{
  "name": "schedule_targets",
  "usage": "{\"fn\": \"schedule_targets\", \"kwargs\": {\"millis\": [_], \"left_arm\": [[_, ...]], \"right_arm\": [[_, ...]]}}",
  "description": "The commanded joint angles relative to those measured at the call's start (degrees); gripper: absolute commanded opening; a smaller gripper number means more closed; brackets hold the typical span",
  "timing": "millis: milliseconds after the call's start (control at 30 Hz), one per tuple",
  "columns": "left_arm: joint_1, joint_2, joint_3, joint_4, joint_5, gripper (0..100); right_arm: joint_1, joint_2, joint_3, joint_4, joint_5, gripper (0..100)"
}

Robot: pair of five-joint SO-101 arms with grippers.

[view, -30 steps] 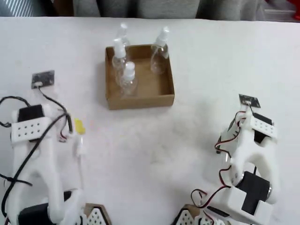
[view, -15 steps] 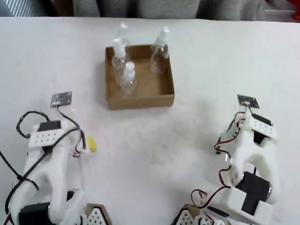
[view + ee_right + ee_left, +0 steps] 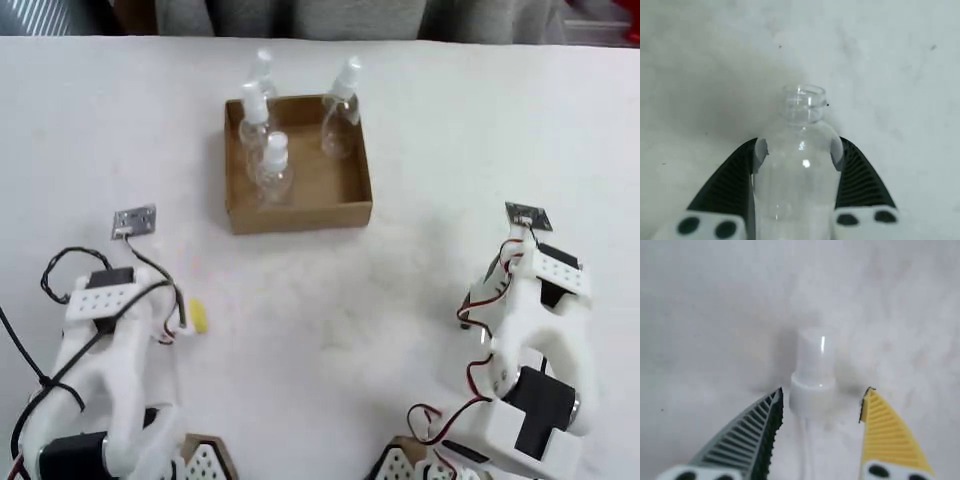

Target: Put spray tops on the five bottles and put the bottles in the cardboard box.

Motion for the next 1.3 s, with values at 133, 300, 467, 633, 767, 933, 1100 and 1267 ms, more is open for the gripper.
{"fn": "schedule_targets", "kwargs": {"millis": [133, 300, 467, 633, 767, 933, 1100, 1267], "left_arm": [[0.4, 0.1, 0.1, -2.9, 0.5, 26], [0.6, 0.2, 0.1, -2.9, 0.5, 26], [0.4, 0.2, 0.1, -2.9, 0.5, 26], [0.4, 0.2, 0.1, -2.9, 0.5, 26], [0.4, 2.5, -0.8, -2.6, 0.6, 26], [0.4, 11.6, -4.4, -2.9, 0.6, 26], [0.3, 15.2, -6.2, -2.9, 0.5, 26], [0.6, 15.2, -6.2, -2.9, 0.1, 19]], "right_arm": [[0.6, -1.9, 0.1, -0.5, 0.6, 1.6], [0.6, -1.9, 0.2, -0.5, 0.7, 1.6], [0.7, -1.9, 0.3, -0.5, 0.7, 1.6], [0.7, -1.9, 0.3, -0.5, 0.7, 1.6], [0.7, -1.9, 0.3, -0.5, 0.7, 1.6], [0.7, -1.8, 0.3, -0.5, 0.7, 1.6], [0.7, -1.8, 0.3, -0.6, 0.7, 1.6], [0.7, -1.8, 0.3, -0.9, 0.7, 1.6]]}}
